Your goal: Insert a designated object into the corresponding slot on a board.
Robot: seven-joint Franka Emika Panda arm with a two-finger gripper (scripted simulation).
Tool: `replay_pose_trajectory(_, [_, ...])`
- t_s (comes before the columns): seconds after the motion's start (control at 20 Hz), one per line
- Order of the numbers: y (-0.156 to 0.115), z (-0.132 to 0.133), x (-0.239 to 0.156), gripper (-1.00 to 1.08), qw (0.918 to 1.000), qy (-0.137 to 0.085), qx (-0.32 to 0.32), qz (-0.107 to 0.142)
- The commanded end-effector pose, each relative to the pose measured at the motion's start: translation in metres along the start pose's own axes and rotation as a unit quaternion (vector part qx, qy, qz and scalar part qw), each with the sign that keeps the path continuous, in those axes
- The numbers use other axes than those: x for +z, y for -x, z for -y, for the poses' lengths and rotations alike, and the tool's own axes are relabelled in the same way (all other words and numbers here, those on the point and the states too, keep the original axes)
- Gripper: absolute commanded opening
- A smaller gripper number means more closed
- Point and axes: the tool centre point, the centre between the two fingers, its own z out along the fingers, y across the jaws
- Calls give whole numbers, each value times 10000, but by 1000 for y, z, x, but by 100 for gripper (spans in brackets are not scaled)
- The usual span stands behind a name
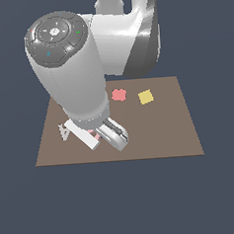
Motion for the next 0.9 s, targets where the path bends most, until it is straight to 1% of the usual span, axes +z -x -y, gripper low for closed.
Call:
replay_pose_trajectory(0.0, [-7,-21,-1,-100,9985,-2,556,-1])
replay_pose_trajectory(0.1, [-10,-39,-1,-100,9950,-3,1003,-2])
replay_pose_trajectory(0.2, [-12,-57,-1,-100,9893,-3,1457,-2])
replay_pose_trajectory(0.35, [-11,-86,-2,-100,9765,-3,2156,-2])
replay_pose_trajectory(0.6, [-1,-131,-3,-100,9458,-3,3249,-1])
replay_pose_trajectory(0.85, [14,-162,-3,-100,9151,-2,4032,1])
